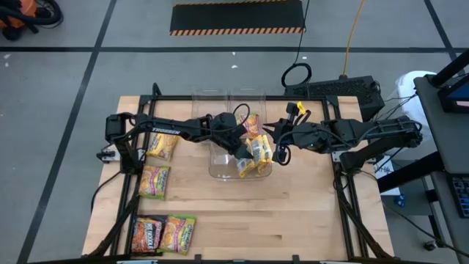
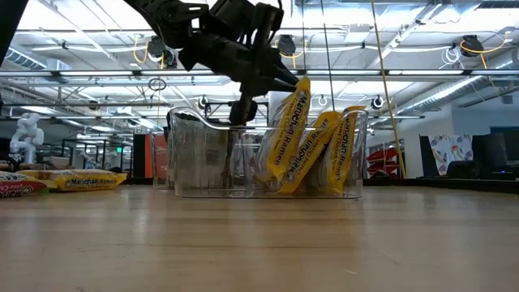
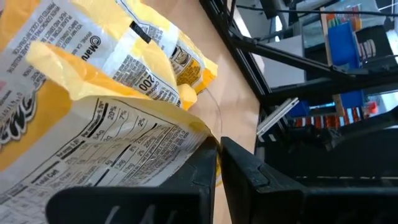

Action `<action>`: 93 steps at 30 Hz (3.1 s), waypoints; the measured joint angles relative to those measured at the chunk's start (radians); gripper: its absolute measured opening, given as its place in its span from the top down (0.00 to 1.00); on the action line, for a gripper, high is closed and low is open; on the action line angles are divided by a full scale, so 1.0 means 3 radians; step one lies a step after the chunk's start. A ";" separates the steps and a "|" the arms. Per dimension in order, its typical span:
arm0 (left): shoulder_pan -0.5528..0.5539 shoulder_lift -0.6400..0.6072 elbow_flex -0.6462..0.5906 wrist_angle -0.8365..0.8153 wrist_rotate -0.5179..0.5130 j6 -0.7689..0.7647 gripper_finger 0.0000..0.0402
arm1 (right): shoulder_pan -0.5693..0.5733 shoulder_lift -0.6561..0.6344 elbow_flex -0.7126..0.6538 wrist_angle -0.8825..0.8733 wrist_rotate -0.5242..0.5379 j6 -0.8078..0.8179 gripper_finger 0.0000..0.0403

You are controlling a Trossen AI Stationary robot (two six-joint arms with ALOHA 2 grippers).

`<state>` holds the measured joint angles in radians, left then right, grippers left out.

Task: Sort Maruchan noodles
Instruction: Put the yellow noodle pack into the bottom transparent bin, then put the green noodle pack into the top right transparent bin

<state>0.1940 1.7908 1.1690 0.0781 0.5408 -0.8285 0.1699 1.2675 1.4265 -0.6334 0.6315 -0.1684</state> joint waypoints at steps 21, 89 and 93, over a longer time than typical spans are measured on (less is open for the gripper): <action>0.0057 0.0001 0.0005 -0.0423 -0.0549 0.0477 0.94 | 0.0000 0.0000 0.0000 0.0000 -0.0001 0.0000 0.90; 0.0028 -0.2863 0.0000 -0.3146 -0.1583 0.1056 0.80 | -0.0273 0.0645 0.0109 0.1499 -0.0969 -0.0287 0.90; -0.0071 -0.3122 0.0000 -0.3475 -0.1801 0.0901 0.80 | -0.0311 0.0916 0.0456 0.1505 -0.1004 -0.0378 0.90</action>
<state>0.1728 0.8543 1.1690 -0.9643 0.0006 -0.5583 0.0766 1.5423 1.5633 -0.1821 0.3303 -0.2819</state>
